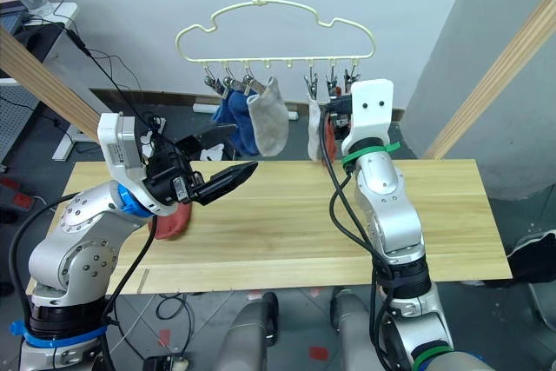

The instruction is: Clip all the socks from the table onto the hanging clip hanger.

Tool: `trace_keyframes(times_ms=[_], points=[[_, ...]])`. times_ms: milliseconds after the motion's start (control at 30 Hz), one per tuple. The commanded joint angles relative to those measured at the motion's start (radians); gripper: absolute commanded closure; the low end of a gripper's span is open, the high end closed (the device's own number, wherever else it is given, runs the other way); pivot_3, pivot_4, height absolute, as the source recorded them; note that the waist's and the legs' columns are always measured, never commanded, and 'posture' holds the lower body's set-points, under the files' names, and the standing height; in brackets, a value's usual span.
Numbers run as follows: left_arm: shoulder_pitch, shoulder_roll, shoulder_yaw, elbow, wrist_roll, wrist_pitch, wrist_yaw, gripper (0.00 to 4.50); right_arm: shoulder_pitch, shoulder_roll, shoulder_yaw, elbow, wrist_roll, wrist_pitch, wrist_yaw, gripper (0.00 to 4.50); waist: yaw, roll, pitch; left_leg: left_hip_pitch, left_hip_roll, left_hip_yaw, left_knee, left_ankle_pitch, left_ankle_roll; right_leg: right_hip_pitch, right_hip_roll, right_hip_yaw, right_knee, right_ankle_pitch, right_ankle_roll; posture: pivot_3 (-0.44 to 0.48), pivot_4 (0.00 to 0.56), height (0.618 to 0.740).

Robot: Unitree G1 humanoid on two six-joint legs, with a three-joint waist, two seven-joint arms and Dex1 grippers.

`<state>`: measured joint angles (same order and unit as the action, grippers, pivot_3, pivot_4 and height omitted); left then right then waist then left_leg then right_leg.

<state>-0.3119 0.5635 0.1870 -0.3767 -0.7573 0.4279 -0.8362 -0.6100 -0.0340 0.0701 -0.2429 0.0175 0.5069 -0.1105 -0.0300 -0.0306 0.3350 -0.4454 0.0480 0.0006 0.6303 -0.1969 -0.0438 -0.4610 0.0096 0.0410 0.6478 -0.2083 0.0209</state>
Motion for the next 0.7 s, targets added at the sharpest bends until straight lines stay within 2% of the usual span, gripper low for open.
trace_keyframes(times_ms=[33, 700], points=[[0.001, -0.005, -0.002, -0.036, 0.008, -0.023, 0.006, 0.0, -0.01, 0.015, -0.002, -0.015, -0.018, -0.038, -0.003, 1.64, 0.0, 0.0, 0.0, 0.0, 0.0, 0.0, 0.0, 0.0, 0.0, 0.0, 0.0, 0.0, 0.0, 0.0, 0.0, 0.009, 0.351, 0.74], [-0.012, -0.015, -0.007, -0.028, 0.031, -0.024, 0.001, 0.0, -0.058, 0.051, -0.025, 0.079, -0.053, -0.086, -0.012, 1.64, 0.001, 0.0, 0.0, 0.0, 0.0, 0.0, 0.0, 0.0, 0.0, 0.0, 0.0, 0.0, 0.0, 0.0, 0.0, 0.019, 0.351, 0.74]])
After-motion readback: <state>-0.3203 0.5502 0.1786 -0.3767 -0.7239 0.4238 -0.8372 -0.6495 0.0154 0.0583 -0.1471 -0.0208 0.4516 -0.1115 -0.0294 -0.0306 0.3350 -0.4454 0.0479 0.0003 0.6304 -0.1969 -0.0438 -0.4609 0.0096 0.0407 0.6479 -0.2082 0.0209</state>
